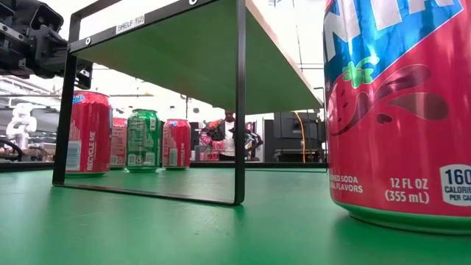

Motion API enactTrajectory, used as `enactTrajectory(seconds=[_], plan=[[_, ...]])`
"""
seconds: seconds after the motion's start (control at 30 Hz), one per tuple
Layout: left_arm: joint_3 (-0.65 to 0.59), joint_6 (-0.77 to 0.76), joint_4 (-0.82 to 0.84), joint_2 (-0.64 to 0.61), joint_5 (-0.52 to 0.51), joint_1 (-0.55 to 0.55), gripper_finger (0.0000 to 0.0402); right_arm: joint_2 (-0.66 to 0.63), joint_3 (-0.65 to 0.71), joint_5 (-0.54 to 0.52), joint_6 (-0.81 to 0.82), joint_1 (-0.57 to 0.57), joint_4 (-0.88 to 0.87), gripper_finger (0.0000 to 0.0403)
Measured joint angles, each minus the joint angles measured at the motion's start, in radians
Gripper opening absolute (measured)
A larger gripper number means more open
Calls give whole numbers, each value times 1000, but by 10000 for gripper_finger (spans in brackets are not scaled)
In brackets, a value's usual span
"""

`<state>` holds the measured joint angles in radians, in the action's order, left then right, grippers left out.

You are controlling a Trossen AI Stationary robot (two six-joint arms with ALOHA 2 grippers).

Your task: Sort soda cans

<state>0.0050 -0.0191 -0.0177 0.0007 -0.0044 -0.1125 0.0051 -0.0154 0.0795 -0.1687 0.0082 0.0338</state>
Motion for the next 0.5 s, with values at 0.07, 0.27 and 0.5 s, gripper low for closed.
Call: enactTrajectory(seconds=[0.07, 0.27, 0.5], plan=[[0, 0, 0, 0, 0, 0, 0, 0, 0, 0, 0, 0, 0, 0], [0, 0, 0, 0, 0, 0, 0, 0, 0, 0, 12, 0, 0, 0], [0, 0, 0, 0, 0, 0, 0, 0, -29, 1, 40, 0, 0, 0]])
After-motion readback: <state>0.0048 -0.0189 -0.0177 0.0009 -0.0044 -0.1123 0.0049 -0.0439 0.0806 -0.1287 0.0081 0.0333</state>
